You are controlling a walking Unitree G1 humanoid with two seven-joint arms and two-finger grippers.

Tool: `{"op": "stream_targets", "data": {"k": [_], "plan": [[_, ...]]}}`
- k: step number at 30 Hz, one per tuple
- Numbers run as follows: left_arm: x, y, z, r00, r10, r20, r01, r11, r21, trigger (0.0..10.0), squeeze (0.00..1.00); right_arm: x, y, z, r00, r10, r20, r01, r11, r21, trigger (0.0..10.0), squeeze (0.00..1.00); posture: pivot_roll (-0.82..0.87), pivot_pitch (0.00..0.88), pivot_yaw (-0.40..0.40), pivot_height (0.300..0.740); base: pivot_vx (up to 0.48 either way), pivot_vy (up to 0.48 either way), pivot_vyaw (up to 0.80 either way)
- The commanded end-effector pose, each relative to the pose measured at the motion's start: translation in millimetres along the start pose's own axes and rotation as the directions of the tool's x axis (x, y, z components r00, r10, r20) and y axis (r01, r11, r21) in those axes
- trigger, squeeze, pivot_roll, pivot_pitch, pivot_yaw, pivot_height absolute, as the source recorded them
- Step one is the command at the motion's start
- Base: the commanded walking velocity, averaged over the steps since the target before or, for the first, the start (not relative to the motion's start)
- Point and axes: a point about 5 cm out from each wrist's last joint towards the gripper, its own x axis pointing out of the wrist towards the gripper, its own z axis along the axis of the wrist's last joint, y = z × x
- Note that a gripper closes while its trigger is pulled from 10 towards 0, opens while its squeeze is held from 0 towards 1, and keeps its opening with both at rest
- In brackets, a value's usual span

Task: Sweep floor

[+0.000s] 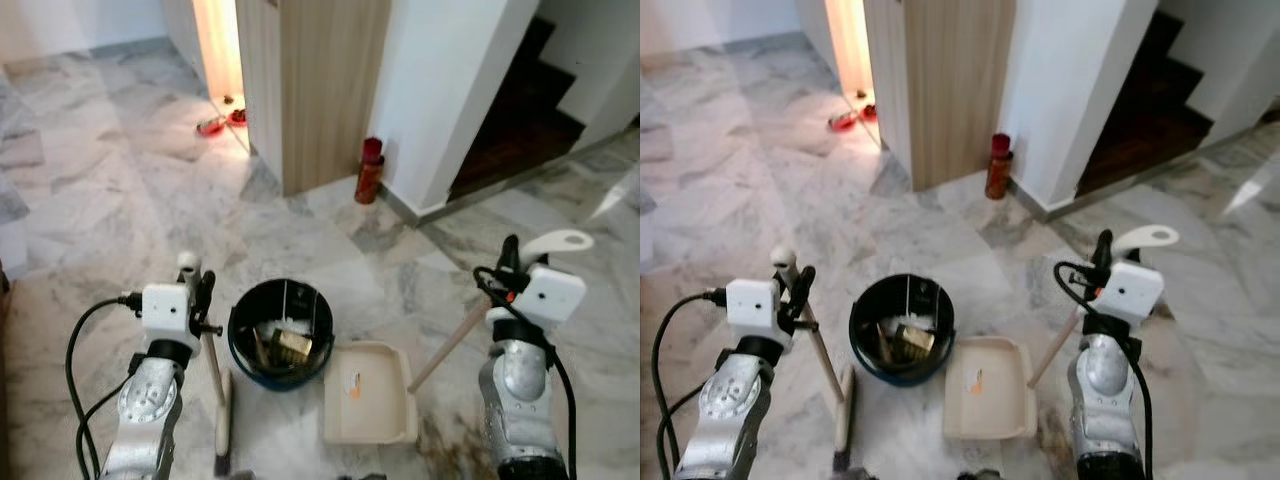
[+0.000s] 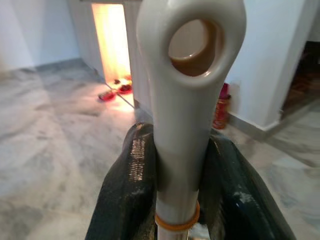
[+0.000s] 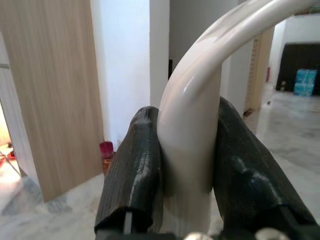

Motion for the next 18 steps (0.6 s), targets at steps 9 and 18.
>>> {"op": "stream_targets", "data": {"k": [9, 18], "plan": [[4.5, -2.2, 5.2, 1.000, -0.006, 0.028, 0.006, 1.000, -0.005, 10.0, 0.00, 3.3, -4.0, 3.2, 1.000, -0.010, 0.022, 0.010, 1.000, -0.003, 10.0, 0.00, 0.18, 0.121, -0.086, 0.740, -0.329, 0.000, 0.00], [9.8, -4.1, -4.2, 0.997, -0.065, -0.031, 0.065, 0.998, 0.005, 10.0, 0.00, -7.3, -5.8, -10.0, 0.998, -0.054, -0.023, 0.054, 0.999, -0.007, 10.0, 0.00, 0.19, 0.096, -0.032, 0.740, 0.000, 0.000, 0.00]]}}
